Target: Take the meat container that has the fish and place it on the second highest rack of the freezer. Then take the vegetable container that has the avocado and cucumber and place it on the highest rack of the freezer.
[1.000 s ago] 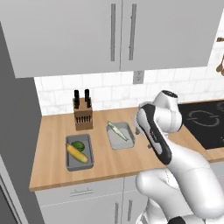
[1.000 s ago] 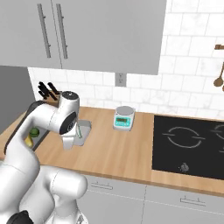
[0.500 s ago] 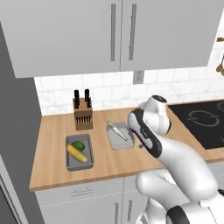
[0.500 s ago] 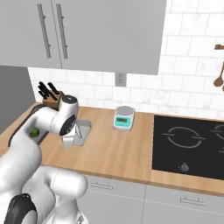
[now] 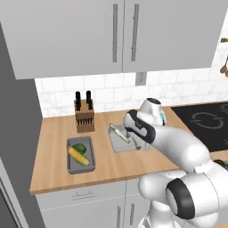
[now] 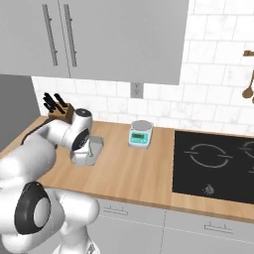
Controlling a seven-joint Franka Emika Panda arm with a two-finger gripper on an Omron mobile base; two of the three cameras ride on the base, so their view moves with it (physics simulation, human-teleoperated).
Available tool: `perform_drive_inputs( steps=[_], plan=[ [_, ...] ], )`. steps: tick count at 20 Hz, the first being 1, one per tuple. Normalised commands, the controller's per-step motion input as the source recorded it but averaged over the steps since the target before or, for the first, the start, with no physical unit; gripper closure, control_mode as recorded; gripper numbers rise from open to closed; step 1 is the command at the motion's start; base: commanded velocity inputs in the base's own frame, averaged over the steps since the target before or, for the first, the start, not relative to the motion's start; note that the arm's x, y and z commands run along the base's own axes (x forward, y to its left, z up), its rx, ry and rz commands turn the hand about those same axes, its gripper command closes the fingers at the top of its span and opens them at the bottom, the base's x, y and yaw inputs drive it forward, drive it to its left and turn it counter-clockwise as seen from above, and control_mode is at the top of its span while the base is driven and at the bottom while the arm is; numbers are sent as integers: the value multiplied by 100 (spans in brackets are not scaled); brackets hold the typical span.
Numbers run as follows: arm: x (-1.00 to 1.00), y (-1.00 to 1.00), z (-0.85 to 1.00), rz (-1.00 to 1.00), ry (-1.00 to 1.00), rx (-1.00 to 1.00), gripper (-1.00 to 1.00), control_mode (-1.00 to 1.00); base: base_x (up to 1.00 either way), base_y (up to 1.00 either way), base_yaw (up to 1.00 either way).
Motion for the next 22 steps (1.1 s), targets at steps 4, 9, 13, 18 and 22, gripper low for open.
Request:
perform_drive_inputs(
  steps=[4, 9, 13, 18, 22],
  plan=[
    [21, 4, -43, 0, 2, 0, -100, -100, 0, 0, 0],
    [38, 5, -41, 0, 4, 0, -100, -100, 0, 0, 0],
    [29, 7, -24, 0, 0, 0, -100, -100, 0, 0, 0],
    [19, 7, -20, 0, 0, 0, -100, -100, 0, 0, 0],
    [0, 23, -50, 0, 0, 0, 100, -100, 0, 0, 0]
  ],
)
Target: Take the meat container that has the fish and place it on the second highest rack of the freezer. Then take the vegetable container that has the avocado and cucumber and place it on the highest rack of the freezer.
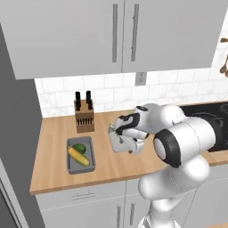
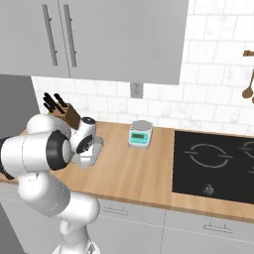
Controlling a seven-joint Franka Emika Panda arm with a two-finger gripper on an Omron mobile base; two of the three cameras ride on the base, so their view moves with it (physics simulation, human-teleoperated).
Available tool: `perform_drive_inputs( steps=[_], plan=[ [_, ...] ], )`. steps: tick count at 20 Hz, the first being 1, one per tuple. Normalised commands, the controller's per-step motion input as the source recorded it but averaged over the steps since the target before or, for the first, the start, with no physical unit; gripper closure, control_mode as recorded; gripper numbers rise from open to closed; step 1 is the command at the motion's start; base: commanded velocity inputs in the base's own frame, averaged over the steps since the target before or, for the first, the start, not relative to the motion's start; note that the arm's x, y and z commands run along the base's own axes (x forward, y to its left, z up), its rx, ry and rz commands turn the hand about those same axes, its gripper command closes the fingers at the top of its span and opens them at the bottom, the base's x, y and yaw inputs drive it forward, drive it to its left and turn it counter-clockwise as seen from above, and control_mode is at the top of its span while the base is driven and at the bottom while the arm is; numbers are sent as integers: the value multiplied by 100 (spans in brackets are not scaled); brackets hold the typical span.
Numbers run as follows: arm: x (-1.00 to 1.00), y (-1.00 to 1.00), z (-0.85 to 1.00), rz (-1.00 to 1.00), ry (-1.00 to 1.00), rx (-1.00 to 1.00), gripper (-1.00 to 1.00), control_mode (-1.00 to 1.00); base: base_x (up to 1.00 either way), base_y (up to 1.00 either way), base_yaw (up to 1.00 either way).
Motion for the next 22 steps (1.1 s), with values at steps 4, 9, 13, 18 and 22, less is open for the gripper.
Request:
perform_drive_inputs(
  steps=[4, 9, 13, 18, 22],
  plan=[
    [0, 21, -39, 0, 0, 0, 100, -100, 0, 0, 0],
    [-2, 5, -1, 0, -1, -3, 100, -100, 0, 0, 0],
    [-12, 0, 7, 3, 0, 0, 100, -100, 0, 0, 0],
    [-51, 0, 34, 14, -7, 0, 100, -100, 0, 0, 0],
    [-68, 0, 68, 22, -16, -1, 100, -100, 0, 0, 0]
  ],
)
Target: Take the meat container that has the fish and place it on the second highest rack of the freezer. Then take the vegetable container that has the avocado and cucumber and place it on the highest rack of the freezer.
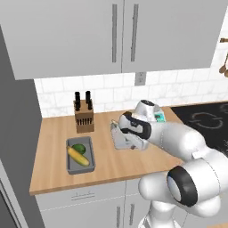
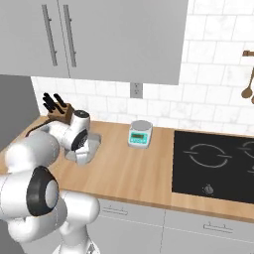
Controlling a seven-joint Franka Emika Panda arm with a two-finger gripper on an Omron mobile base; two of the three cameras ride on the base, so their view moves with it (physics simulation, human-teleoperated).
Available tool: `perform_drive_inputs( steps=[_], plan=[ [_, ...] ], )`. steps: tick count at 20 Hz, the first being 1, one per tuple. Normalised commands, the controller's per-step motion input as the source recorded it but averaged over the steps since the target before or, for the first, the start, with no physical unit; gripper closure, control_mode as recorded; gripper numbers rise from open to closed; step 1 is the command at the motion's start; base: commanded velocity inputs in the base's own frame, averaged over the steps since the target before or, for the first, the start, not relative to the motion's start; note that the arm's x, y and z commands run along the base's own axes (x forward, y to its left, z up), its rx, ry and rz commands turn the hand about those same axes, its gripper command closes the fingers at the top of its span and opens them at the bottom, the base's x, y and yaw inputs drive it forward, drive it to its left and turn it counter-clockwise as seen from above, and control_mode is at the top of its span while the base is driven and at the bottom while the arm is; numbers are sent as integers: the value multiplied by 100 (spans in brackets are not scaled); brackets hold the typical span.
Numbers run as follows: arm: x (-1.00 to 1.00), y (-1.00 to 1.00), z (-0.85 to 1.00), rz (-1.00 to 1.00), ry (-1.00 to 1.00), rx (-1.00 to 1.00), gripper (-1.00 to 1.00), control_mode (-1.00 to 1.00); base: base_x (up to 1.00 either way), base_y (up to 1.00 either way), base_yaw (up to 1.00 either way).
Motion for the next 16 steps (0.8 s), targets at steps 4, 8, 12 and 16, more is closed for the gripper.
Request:
perform_drive_inputs(
  steps=[4, 8, 12, 16],
  plan=[
    [-91, 0, 83, 39, -28, -12, 100, -100, 0, 0, 0],
    [-61, -1, 92, 52, -14, 0, 100, -100, 0, 0, 0],
    [-44, -7, 76, 67, -5, 1, 100, -100, 0, 0, 0],
    [-27, -8, 92, 59, -5, 0, 100, -100, 0, 0, 0]
  ],
)
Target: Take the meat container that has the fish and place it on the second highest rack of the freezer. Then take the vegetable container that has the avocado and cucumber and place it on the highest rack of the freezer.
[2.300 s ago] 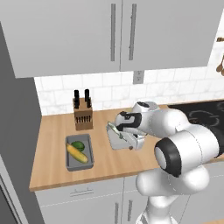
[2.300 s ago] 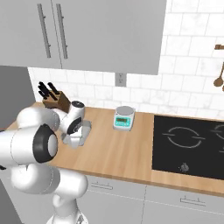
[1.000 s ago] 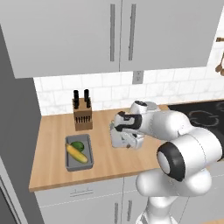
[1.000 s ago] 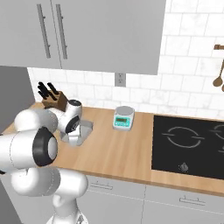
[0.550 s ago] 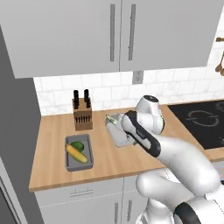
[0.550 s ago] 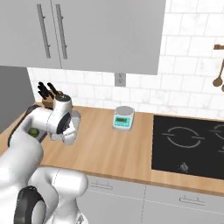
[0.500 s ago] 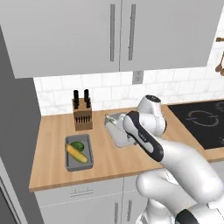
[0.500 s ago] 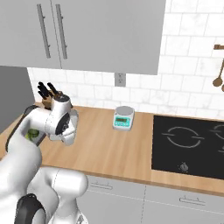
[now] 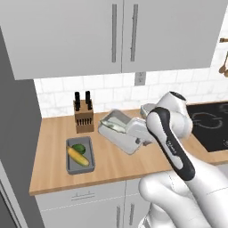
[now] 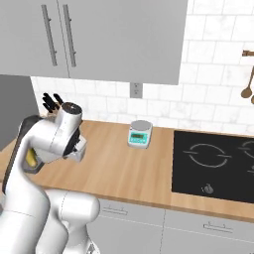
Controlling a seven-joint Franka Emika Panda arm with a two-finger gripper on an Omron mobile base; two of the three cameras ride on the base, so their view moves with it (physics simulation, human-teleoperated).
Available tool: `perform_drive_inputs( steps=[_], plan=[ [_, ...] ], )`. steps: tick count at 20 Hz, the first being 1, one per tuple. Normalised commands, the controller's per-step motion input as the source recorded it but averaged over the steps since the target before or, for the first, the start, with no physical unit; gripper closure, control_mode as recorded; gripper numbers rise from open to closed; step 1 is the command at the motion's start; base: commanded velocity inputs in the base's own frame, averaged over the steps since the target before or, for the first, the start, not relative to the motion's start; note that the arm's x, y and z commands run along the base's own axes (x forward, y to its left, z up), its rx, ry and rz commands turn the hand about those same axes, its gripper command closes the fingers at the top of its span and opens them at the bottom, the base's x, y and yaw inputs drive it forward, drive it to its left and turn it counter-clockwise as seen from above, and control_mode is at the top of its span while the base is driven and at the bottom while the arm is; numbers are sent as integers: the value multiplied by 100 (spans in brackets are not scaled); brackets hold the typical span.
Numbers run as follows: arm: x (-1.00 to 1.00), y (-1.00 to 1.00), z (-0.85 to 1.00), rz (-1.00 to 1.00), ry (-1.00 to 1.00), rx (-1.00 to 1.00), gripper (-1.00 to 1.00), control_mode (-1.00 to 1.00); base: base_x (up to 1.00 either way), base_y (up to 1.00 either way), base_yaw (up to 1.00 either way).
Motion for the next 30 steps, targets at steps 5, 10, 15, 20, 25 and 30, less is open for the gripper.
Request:
perform_drive_inputs(
  steps=[5, 10, 15, 20, 25, 30],
  plan=[
    [-24, -1, 100, 37, -14, -11, 100, -100, 0, 0, 0],
    [-45, -21, 99, 24, -25, -29, 100, -100, 0, 0, 0],
    [-68, -48, 77, 25, -29, -28, 100, -100, 0, 0, 0],
    [-57, -56, 52, 25, -28, -14, 100, -100, 0, 0, 0],
    [0, -15, 4, 3, -1, -1, 100, -100, 0, 0, 0],
    [0, 0, 0, 0, 0, 0, 100, 100, -15, -10, 1]
  ],
)
